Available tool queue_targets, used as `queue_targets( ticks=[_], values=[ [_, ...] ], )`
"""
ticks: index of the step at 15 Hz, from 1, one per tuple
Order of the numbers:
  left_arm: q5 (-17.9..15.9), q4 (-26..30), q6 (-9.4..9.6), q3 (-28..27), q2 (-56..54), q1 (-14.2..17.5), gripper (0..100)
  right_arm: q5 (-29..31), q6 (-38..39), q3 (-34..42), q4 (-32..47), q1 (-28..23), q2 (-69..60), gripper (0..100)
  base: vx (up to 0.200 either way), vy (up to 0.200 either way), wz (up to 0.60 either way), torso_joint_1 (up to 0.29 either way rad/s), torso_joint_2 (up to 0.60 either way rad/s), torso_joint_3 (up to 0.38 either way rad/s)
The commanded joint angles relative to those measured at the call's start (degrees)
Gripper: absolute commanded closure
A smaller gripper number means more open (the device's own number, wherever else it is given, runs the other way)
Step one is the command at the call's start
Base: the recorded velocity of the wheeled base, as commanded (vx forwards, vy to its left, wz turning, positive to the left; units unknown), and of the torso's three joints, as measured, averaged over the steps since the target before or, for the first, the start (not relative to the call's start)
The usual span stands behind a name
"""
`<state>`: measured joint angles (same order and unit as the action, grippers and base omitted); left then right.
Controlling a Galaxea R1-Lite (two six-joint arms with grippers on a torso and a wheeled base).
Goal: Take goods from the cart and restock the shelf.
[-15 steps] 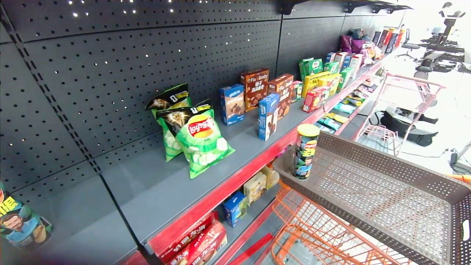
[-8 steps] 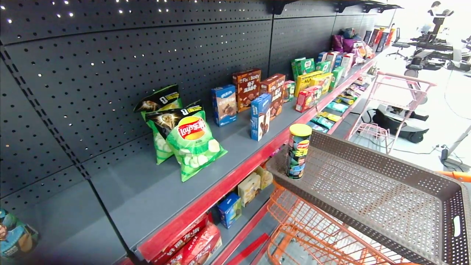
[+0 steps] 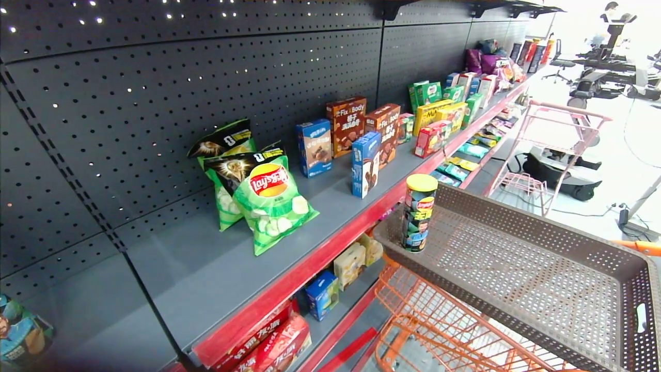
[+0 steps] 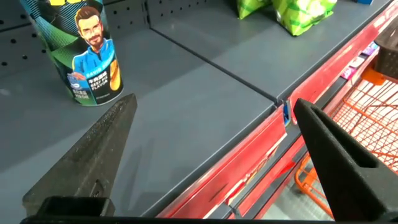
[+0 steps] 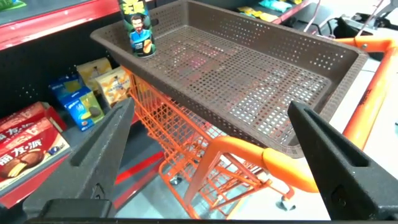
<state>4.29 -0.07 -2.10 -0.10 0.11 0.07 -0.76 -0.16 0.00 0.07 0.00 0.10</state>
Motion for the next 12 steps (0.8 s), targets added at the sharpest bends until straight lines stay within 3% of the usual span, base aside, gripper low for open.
queue_targets(
  ticks=[1,8,9,10,12],
  values=[
    [0.0,0.0,-0.01,0.0,0.1,0.0,0,0.0,0.0,0.0,0.0,0.0,0.0,0,0.000,0.000,0.00,0.000,0.00,0.000],
    [0.0,0.0,-0.01,0.0,0.1,0.0,0,-0.6,0.7,0.0,0.0,0.4,0.7,0,0.000,0.000,0.00,0.000,0.00,0.000],
    [0.0,0.0,0.08,0.0,0.1,0.0,0,-3.2,0.8,-2.8,0.0,0.7,1.6,0,0.000,0.000,0.00,0.000,0.00,0.000],
    [0.0,0.0,-0.01,0.0,0.1,0.0,0,-1.9,0.9,-12.0,1.2,1.0,13.9,0,0.000,0.000,0.00,0.000,0.00,0.000],
    [0.0,0.0,-0.01,0.0,0.1,0.0,0,5.6,0.9,-15.6,0.8,-0.3,24.2,0,0.000,0.000,0.00,0.000,0.00,0.000]
  ],
)
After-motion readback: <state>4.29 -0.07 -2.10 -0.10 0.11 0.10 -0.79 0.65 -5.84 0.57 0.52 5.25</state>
